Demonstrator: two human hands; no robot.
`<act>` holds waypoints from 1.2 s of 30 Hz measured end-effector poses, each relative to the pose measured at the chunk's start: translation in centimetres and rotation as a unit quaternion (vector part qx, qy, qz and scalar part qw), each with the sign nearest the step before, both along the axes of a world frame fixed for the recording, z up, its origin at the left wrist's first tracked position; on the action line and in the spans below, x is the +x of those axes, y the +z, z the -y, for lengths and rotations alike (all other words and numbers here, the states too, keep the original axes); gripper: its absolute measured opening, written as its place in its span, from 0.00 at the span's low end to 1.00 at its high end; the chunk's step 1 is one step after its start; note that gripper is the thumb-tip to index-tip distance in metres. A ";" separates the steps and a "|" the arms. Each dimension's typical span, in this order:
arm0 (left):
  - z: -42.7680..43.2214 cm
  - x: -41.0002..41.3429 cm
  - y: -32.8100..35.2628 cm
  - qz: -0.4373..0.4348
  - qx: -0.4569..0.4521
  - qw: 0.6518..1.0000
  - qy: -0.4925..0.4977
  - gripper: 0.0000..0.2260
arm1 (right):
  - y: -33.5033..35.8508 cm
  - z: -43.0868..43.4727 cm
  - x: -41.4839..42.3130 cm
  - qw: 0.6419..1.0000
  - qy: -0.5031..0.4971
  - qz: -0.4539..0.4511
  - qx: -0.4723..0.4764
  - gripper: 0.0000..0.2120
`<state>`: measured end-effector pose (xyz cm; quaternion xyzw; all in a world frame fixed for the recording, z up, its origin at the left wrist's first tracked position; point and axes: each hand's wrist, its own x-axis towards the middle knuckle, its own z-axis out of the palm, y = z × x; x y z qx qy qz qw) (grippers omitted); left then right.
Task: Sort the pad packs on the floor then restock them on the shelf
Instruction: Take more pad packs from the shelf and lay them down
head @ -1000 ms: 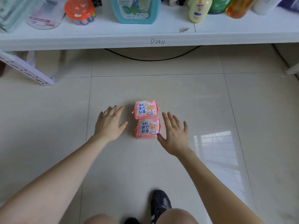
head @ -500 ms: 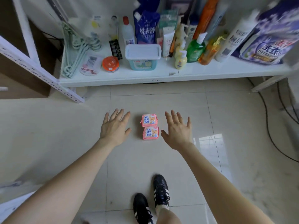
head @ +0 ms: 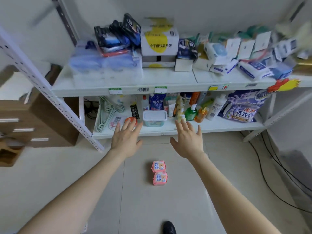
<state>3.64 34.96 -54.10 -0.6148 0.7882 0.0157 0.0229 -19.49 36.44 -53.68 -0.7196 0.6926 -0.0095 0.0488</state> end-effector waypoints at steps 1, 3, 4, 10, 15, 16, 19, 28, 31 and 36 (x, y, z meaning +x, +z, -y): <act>0.0 0.0 1.8 -0.006 -0.015 1.000 -0.003 0.30 | 1.9 0.1 0.2 1.000 0.000 0.002 -0.017 0.34; 0.2 -0.1 5.4 -0.016 -0.043 0.999 -0.008 0.30 | 5.5 0.2 0.5 0.998 0.001 0.008 -0.055 0.34; 0.3 -0.1 7.3 -0.019 -0.058 0.998 -0.011 0.30 | 7.3 0.2 0.6 0.997 0.002 0.011 -0.073 0.34; 0.7 -0.2 18.1 -0.032 -0.160 0.986 -0.017 0.29 | 18.0 0.7 0.9 0.987 0.018 0.007 -0.159 0.33; 1.3 -0.2 27.0 -0.043 -0.248 0.968 -0.023 0.30 | 26.7 1.2 0.7 0.970 0.022 0.008 -0.243 0.33; 1.5 -0.2 28.7 -0.046 -0.261 0.964 -0.025 0.29 | 28.3 1.3 0.6 0.965 0.022 0.008 -0.260 0.33; 2.0 -0.3 33.2 -0.047 -0.299 0.953 -0.027 0.29 | 32.3 1.5 0.2 0.953 0.018 0.014 -0.303 0.32; 5.6 -1.8 42.0 -0.057 -0.379 0.923 -0.042 0.30 | 39.7 4.1 -2.5 0.930 0.006 0.010 -0.367 0.32; 7.4 -2.8 43.9 -0.062 -0.393 0.917 -0.038 0.29 | 41.4 5.5 -3.7 0.923 0.010 0.016 -0.385 0.31; 10.6 -4.0 47.0 -0.079 -0.418 0.904 -0.028 0.29 | 44.5 9.1 -5.6 0.912 0.037 0.031 -0.407 0.32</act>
